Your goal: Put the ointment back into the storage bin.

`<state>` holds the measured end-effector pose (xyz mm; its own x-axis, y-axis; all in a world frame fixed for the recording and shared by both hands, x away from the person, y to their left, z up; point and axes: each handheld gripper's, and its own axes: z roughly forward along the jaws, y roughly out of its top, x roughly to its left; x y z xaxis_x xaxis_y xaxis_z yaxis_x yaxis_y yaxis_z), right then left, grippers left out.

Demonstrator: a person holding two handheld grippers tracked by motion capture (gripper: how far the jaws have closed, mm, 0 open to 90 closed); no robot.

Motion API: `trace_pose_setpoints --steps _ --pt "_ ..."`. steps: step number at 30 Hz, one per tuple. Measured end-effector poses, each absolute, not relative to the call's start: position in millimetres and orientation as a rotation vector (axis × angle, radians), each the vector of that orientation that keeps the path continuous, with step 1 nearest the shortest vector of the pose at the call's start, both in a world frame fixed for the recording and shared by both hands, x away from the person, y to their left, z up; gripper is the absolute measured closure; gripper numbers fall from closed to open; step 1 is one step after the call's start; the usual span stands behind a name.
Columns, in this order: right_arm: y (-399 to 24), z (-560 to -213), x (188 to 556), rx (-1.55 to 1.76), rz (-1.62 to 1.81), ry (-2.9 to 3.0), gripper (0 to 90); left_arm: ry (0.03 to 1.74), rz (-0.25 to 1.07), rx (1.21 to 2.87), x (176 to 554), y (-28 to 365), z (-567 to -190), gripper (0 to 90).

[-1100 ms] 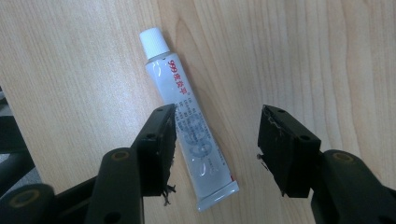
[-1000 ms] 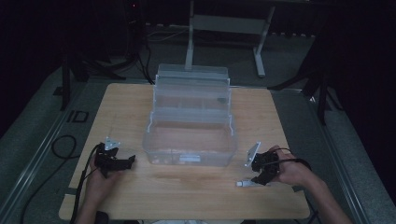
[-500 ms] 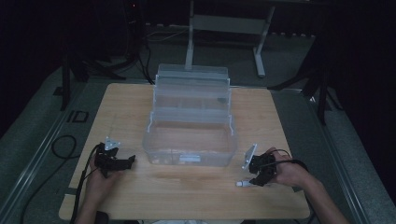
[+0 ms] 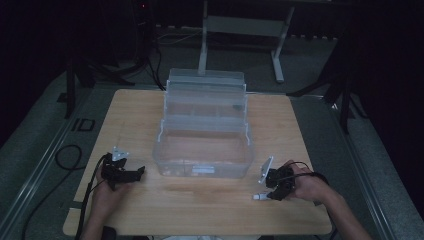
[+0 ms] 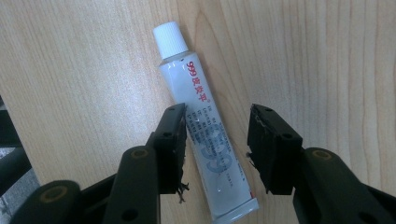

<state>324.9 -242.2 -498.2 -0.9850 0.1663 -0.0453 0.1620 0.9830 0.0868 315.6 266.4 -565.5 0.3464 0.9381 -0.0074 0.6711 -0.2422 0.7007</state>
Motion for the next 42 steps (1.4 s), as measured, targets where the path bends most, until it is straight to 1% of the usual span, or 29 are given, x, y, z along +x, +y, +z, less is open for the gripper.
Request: trace_pose_setpoints --steps 3,9,16,21,27,42 --pt "-241.7 -499.1 325.0 0.249 0.126 3.079 58.1 1.399 0.563 2.001 315.7 266.4 -565.5 8.2" --pt "-239.6 -499.3 324.4 0.241 0.111 3.104 63.2 1.399 0.564 2.001 315.6 266.3 -565.5 8.2" --pt "-236.9 -502.9 323.2 0.215 0.086 3.128 63.8 1.399 0.564 2.001 315.6 266.4 -565.5 8.2" --pt "-235.0 -502.7 323.5 0.213 0.073 3.115 68.6 1.399 0.564 2.001 315.6 266.4 -565.5 8.2" --pt "-232.9 -504.5 324.1 0.202 0.061 3.115 66.4 1.399 0.564 2.001 315.6 266.4 -565.5 8.2" --pt "-226.4 -513.6 323.7 0.177 -0.017 3.137 68.4 1.399 0.564 2.001 315.6 266.4 -565.5 8.2"
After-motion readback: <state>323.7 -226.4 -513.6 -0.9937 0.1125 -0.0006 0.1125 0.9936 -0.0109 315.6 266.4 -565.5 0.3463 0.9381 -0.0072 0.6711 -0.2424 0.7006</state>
